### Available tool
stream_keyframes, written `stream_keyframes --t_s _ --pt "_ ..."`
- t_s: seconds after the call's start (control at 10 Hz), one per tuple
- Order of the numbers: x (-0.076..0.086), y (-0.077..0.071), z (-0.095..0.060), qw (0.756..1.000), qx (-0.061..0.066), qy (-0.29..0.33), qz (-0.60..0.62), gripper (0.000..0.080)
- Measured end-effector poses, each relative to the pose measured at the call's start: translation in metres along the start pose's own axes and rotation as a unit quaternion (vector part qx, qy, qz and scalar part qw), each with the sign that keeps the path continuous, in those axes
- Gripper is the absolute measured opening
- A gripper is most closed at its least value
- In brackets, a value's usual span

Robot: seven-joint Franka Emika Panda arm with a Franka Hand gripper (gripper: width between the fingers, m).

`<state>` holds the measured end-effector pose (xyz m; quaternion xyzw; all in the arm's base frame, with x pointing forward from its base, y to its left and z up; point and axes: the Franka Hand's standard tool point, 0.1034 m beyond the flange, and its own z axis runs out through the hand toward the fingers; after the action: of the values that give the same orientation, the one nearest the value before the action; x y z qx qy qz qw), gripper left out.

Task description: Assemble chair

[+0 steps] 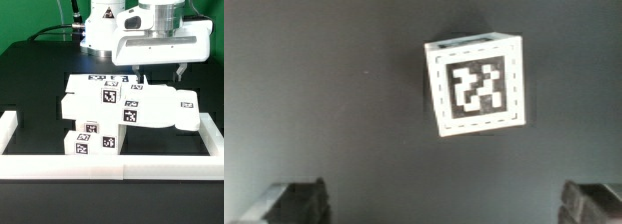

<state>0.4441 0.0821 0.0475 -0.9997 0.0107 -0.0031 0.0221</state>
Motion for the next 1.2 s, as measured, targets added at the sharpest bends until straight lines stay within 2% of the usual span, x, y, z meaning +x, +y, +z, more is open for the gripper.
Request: stream_keyframes --t_s 0.2,0.4,0.8,1.0,1.1,1.2 --pt "-0.011 -0.008 0.015 1.000 -0.010 0.011 -0.017 0.0649" --pt "-0.017 -0.015 0.023 1.000 -0.012 0.007 -0.019 0.0649" --pt "-0.027 -0.012 0.041 0.999 -0.023 0.003 -0.022 0.0649" --pt "-0.027 -0.013 0.041 1.000 -0.023 0.002 -0.021 0.0397" --pt "-0.027 -0.011 0.041 1.000 -0.023 0.002 -0.021 0.0397" --pt "-0.026 -0.010 0.041 1.000 -0.023 0.002 -0.019 0.0283"
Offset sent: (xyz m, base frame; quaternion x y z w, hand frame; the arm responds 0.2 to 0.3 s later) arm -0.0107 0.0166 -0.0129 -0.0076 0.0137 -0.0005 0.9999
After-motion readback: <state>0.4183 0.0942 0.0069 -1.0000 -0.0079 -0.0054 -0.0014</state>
